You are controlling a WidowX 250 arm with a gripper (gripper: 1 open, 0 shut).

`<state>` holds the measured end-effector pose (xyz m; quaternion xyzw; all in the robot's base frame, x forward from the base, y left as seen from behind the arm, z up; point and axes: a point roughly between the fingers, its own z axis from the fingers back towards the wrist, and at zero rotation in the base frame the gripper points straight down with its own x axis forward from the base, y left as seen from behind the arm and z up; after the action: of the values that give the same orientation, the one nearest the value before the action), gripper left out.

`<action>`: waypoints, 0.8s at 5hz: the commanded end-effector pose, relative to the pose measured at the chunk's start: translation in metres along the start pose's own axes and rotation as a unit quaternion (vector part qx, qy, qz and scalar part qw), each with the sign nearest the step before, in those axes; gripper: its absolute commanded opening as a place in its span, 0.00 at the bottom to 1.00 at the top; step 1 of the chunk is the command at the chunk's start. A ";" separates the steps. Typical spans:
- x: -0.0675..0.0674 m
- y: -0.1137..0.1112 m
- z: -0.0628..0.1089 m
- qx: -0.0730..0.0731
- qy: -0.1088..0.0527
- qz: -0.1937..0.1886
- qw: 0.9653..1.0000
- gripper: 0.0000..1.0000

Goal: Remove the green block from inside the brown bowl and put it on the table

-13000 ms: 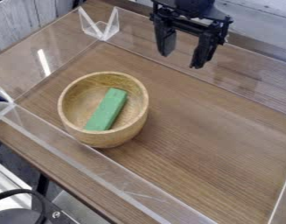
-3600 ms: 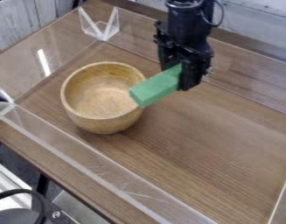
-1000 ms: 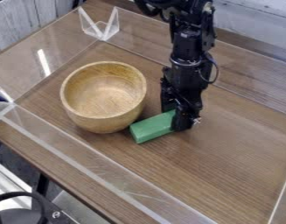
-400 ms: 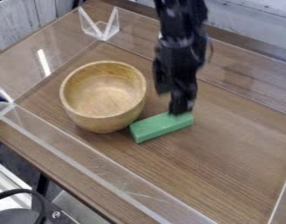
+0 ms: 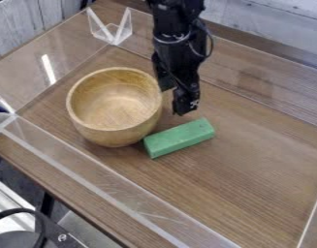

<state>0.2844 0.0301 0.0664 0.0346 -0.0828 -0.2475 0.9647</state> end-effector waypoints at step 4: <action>0.017 0.000 0.042 0.025 0.041 -0.034 0.998 1.00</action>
<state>0.2857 0.0214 0.0941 0.0620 -0.0188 -0.2750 0.9593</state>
